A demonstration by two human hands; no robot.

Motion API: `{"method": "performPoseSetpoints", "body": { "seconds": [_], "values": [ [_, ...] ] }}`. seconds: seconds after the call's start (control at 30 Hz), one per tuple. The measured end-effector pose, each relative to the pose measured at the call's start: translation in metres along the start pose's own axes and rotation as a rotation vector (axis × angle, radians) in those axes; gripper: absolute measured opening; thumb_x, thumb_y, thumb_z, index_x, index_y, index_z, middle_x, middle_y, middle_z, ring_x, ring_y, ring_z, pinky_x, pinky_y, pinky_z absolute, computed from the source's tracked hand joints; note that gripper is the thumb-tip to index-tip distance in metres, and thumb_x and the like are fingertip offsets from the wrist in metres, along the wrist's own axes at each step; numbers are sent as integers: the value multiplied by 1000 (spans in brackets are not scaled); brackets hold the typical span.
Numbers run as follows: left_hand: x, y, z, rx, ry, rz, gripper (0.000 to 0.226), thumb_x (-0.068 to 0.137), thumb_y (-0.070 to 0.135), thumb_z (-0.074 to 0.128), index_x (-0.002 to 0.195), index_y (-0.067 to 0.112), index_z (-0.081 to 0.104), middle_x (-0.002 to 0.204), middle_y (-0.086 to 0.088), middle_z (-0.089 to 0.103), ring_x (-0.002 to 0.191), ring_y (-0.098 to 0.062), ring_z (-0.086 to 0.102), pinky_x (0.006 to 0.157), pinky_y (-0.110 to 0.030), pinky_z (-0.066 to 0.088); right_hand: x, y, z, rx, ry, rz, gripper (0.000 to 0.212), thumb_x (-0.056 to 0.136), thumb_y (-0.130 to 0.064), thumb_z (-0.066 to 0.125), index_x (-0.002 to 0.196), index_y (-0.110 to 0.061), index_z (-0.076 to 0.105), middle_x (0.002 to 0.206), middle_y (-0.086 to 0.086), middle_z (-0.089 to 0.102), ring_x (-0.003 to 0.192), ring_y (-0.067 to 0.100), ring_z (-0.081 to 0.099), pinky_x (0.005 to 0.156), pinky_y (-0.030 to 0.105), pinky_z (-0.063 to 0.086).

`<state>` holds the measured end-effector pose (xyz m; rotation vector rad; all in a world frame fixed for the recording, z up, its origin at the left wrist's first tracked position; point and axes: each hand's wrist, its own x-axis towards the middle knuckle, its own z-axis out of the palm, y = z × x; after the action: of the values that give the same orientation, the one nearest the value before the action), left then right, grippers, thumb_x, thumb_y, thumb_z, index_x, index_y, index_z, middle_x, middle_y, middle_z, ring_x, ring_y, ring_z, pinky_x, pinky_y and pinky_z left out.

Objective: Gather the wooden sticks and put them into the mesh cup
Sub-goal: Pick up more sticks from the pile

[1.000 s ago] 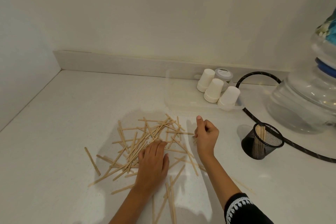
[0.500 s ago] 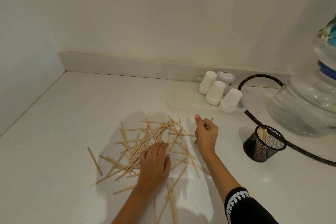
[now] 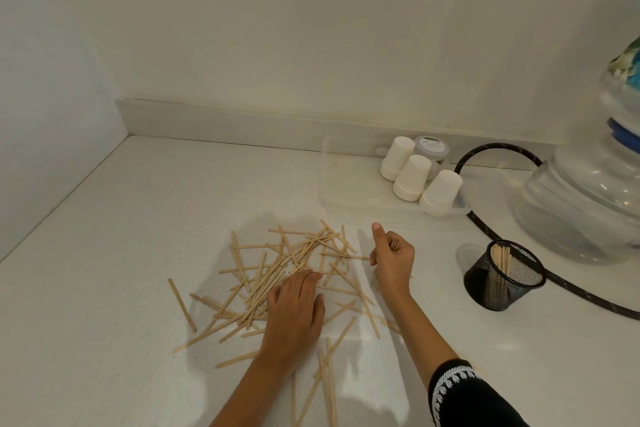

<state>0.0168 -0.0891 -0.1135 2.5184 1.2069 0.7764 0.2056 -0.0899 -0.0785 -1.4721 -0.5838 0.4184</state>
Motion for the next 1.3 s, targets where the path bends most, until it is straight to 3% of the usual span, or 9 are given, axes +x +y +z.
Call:
{"method": "performPoseSetpoints", "body": {
  "seconds": [0.2, 0.33, 0.43, 0.5, 0.57, 0.7, 0.83, 1.03, 1.3],
  "values": [
    [0, 2, -1, -4, 28, 7, 35, 88, 26, 40, 114, 17, 61, 115, 4, 63, 106, -13, 60, 87, -35, 40, -3, -5, -2, -4, -11, 116, 55, 93, -32, 55, 48, -20, 27, 44, 0, 27, 40, 11, 25, 42, 24, 28],
    [-1, 3, -2, -49, 84, 54, 31, 87, 22, 41, 109, 19, 64, 111, 7, 64, 105, -10, 59, 90, -33, 31, -3, -19, -7, 292, -7, 319, 49, 91, -17, 58, 50, -21, 32, 44, -3, 29, 33, 8, 25, 34, 18, 24],
    [-2, 5, -6, -71, 149, 109, 29, 87, 19, 43, 105, 21, 65, 108, 10, 64, 105, -8, 58, 89, -30, 26, -11, -28, -11, 486, -43, 476, 47, 90, -18, 54, 49, -18, 33, 49, 1, 36, 41, 12, 41, 37, 20, 35],
    [-2, 9, -12, -87, 163, 114, 29, 90, 23, 41, 108, 22, 64, 110, 11, 62, 107, -6, 53, 89, -29, 24, -19, -33, -13, 589, -105, 520, 49, 92, -22, 52, 47, -16, 34, 53, 4, 45, 54, 16, 53, 55, 24, 49],
    [1, 16, -20, -196, 111, 47, 31, 94, 34, 36, 116, 28, 58, 113, 16, 58, 108, 0, 48, 90, -26, 24, -28, -38, -13, 643, -173, 536, 52, 94, -27, 49, 45, -17, 35, 59, 4, 51, 66, 17, 57, 72, 29, 48],
    [6, 36, -45, -802, -221, -122, 30, 91, 64, 32, 112, 49, 48, 95, 23, 60, 87, 2, 58, 75, -17, 44, -47, -49, -12, 658, -266, 584, 56, 95, -38, 46, 44, -18, 36, 66, 4, 54, 76, 18, 56, 77, 35, 42],
    [2, 48, -55, -800, -417, 19, 36, 88, 65, 41, 114, 41, 49, 81, 28, 59, 69, 7, 55, 61, -9, 39, -71, -50, -12, 626, -317, 669, 56, 93, -47, 48, 47, -18, 35, 67, 3, 57, 75, 16, 59, 74, 32, 48],
    [-9, 48, -57, -893, -445, -77, 53, 75, 77, 43, 94, 29, 57, 61, 16, 53, 54, -2, 44, 55, -20, 35, -87, -60, -28, 537, -487, 770, 51, 91, -42, 53, 50, -16, 38, 73, 3, 57, 49, 15, 53, 64, 32, 46],
    [-18, 67, -55, -1130, -437, -284, 39, 96, 52, 37, 86, 32, 69, 54, 11, 36, 46, -5, 31, 43, -17, 27, -95, -66, -52, 454, -618, 753, 45, 84, -44, 62, 55, -18, 40, 76, 5, 61, 77, 20, 54, 82, 38, 42]
  ]
}}
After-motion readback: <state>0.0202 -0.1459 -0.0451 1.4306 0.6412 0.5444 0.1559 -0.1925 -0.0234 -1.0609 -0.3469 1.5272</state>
